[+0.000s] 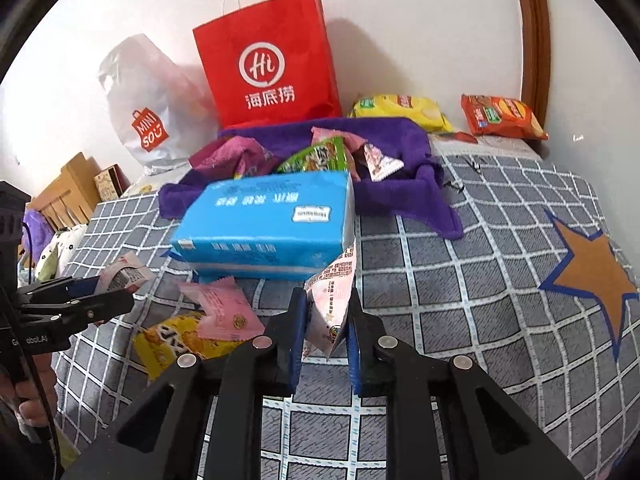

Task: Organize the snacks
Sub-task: 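Carry both held packets up over the purple towel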

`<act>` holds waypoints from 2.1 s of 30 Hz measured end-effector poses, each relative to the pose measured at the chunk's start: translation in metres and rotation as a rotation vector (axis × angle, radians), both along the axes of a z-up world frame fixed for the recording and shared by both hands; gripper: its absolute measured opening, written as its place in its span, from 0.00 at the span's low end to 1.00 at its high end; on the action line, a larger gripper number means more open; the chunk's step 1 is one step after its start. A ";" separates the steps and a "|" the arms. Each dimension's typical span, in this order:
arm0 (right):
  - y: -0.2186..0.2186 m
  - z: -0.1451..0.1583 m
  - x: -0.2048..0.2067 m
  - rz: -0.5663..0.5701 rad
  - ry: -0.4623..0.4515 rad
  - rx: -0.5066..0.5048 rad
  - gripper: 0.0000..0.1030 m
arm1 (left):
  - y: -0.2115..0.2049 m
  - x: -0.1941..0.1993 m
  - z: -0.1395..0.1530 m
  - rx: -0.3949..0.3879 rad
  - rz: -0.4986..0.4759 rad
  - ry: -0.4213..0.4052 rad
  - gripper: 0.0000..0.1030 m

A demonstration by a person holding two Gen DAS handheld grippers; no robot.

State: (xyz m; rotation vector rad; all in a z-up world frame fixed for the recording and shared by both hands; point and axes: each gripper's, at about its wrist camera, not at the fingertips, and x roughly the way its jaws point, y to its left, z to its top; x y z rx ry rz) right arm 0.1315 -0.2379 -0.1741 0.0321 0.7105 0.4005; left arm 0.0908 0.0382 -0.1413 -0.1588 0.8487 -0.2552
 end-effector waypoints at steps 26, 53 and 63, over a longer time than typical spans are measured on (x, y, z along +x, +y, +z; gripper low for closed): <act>0.043 0.109 0.085 -0.024 -0.129 -0.044 0.18 | 0.011 0.082 0.094 0.010 0.068 -0.093 0.56; 0.069 0.105 0.218 -0.024 -0.070 -0.013 0.18 | 0.028 0.211 0.096 -0.059 0.128 -0.045 0.56; 0.068 0.080 0.236 -0.017 -0.008 -0.053 0.18 | 0.028 0.229 0.063 -0.037 0.138 0.039 0.56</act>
